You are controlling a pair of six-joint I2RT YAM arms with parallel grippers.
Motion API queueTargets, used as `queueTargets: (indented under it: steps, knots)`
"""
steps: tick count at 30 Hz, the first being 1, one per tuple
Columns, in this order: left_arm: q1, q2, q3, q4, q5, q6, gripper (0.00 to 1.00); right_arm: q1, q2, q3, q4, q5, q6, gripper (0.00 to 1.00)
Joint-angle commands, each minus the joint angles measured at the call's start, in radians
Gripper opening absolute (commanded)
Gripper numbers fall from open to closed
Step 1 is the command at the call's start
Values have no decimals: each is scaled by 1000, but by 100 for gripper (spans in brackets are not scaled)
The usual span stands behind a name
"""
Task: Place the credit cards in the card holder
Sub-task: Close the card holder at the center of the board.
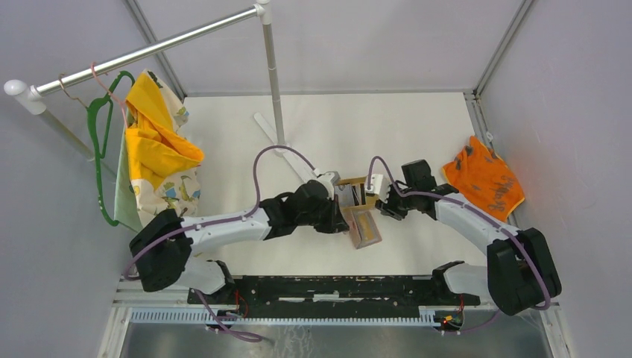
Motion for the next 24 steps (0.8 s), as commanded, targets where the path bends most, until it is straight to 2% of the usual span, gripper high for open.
queueTargets:
  steps: [1,8,11,15,20,24]
  knots:
    - [13,136,138,118,85,105,2,-103,-71,35,33,-99,99,39]
    - [14,393,267,221,284,87,4,-218,-131,25,21,-205,73,39]
    - [14,442,277,255,329,70,25,-234,-149,31,3,-258,47,38]
    - [14,411,258,296,327,68,50,-241,-222,14,-18,-387,-36,38]
    - [14,280,203,317,306,108,66,-239,-299,-46,-40,-558,-169,41]
    - [14,157,140,340,268,151,70,-239,-264,-16,-164,-652,-316,40]
